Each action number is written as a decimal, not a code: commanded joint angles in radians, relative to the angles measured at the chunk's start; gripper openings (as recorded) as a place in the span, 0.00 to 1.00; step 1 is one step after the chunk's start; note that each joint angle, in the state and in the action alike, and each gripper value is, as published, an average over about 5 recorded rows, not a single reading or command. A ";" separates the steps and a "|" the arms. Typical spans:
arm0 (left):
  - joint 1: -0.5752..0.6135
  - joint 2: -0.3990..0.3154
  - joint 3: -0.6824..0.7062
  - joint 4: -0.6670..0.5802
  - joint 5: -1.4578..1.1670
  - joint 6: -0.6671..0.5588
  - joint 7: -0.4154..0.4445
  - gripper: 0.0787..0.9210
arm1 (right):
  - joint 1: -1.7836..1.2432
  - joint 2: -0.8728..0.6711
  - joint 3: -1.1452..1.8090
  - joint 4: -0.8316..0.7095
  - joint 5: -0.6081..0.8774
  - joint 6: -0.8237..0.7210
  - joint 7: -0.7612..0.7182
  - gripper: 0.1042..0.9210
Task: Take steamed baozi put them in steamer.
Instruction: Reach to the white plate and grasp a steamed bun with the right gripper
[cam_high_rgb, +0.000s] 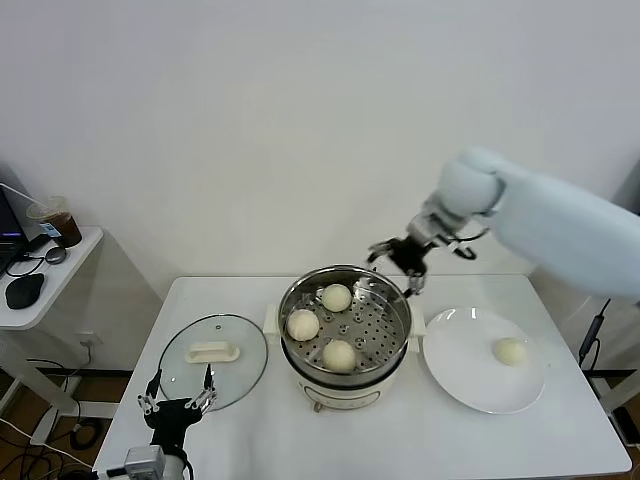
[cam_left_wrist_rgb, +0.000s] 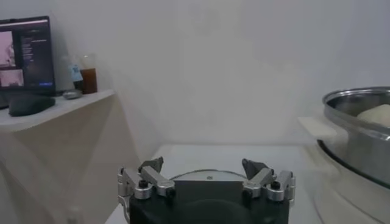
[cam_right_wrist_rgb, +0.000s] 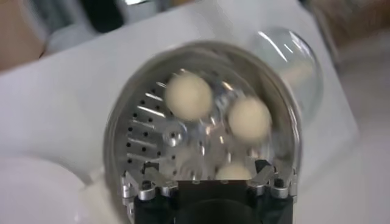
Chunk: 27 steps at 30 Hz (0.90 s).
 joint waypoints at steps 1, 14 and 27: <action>0.001 0.001 -0.003 -0.006 -0.001 0.003 0.004 0.88 | -0.101 -0.231 0.145 -0.120 -0.062 -0.355 -0.030 0.88; 0.029 0.001 -0.007 -0.002 0.002 0.005 0.011 0.88 | -0.600 -0.217 0.504 -0.268 -0.451 -0.276 -0.013 0.88; 0.026 -0.012 -0.003 0.032 0.025 0.005 0.012 0.88 | -0.719 -0.127 0.609 -0.362 -0.583 -0.162 0.006 0.88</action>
